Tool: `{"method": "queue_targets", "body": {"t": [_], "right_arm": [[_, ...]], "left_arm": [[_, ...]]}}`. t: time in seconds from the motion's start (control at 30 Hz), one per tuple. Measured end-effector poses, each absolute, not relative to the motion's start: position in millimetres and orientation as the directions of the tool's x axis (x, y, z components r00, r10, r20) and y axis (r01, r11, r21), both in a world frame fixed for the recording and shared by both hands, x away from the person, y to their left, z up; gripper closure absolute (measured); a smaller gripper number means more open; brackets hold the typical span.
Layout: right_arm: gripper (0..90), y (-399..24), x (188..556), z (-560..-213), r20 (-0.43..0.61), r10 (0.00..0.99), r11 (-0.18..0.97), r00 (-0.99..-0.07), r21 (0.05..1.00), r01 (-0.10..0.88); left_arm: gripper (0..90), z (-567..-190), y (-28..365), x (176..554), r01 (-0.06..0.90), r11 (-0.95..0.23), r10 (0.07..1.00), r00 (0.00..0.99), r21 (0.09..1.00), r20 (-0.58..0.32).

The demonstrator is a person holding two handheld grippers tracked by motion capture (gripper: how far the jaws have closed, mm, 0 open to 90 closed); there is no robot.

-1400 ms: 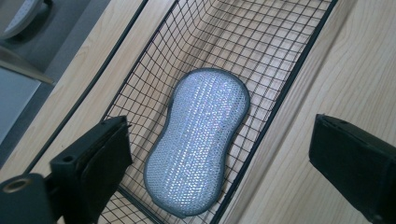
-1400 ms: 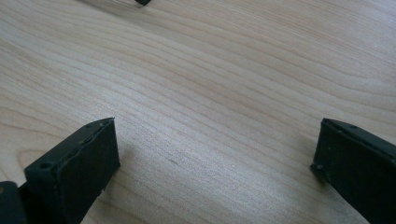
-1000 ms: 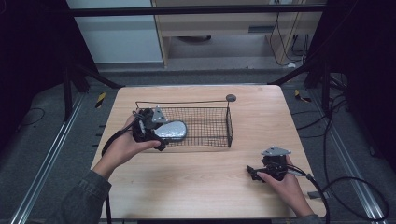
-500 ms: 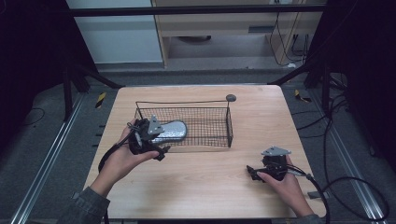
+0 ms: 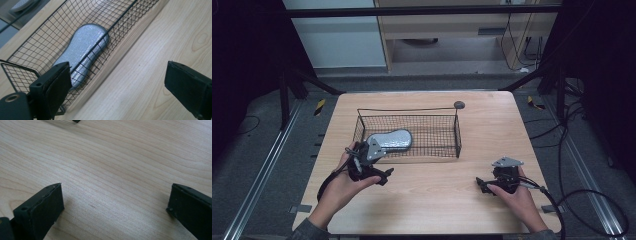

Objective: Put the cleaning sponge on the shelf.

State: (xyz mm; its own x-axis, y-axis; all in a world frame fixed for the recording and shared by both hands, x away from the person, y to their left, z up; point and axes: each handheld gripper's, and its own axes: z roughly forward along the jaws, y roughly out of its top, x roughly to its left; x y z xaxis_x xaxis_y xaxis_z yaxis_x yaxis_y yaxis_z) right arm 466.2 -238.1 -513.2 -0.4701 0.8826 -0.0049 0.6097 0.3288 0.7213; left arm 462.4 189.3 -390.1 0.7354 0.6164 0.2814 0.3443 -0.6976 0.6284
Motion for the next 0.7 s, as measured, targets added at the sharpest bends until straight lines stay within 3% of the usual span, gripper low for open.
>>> {"method": "queue_targets", "body": {"t": [0.7], "right_arm": [[0.4,-238.0,466.1,-513.3,-0.003,0.883,0.326,-0.47,0.723,0.609]], "left_arm": [[7.9,-450.1,213.4,437.5,0.456,-0.648,0.671,0.721,0.61,0.174]]}}
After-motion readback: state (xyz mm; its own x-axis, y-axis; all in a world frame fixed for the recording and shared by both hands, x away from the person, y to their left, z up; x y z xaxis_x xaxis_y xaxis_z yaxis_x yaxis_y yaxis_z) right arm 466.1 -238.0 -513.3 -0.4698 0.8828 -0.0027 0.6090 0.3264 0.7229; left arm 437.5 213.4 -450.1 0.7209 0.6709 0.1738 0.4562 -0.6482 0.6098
